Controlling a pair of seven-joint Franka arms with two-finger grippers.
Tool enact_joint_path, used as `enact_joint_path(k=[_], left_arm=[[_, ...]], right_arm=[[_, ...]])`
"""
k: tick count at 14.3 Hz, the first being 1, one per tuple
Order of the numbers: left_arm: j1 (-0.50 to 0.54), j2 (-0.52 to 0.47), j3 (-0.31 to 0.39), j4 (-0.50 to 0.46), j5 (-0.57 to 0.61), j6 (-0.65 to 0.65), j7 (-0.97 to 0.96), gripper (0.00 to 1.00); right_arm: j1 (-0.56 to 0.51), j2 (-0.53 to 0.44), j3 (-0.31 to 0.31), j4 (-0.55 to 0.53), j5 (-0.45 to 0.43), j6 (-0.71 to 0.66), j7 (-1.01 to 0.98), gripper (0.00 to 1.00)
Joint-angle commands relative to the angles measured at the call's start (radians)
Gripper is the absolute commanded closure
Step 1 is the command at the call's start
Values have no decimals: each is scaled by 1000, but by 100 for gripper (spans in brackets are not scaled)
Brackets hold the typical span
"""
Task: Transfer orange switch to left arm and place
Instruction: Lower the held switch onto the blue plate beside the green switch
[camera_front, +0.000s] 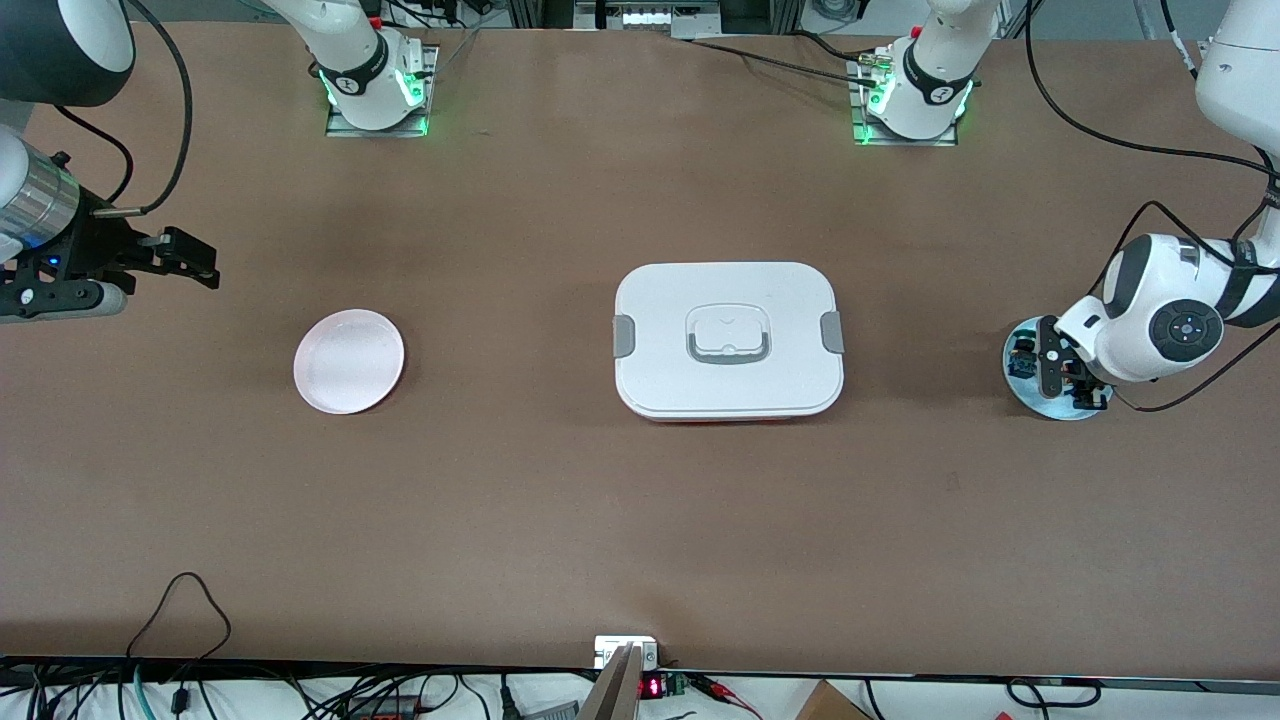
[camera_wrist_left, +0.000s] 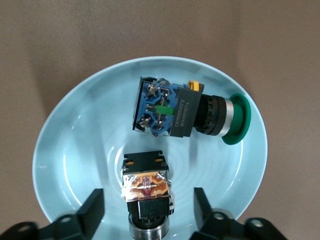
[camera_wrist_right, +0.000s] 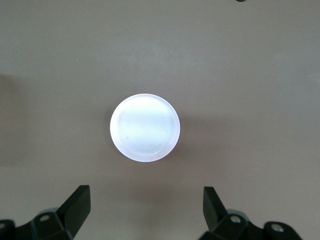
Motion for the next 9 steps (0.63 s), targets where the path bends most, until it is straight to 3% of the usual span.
enact_joint_path(k=[1, 4, 9], left_arm=[[5, -31, -12, 5, 31, -3, 6, 0], [7, -103, -45, 13, -4, -78, 3, 0], [-10, -124, -90, 207, -303, -421, -53, 0]], right_arm=[[-1, -8, 5, 9, -14, -18, 11, 0], [-3, -8, 5, 9, -11, -16, 1, 0], [2, -9, 6, 9, -14, -22, -2, 0]])
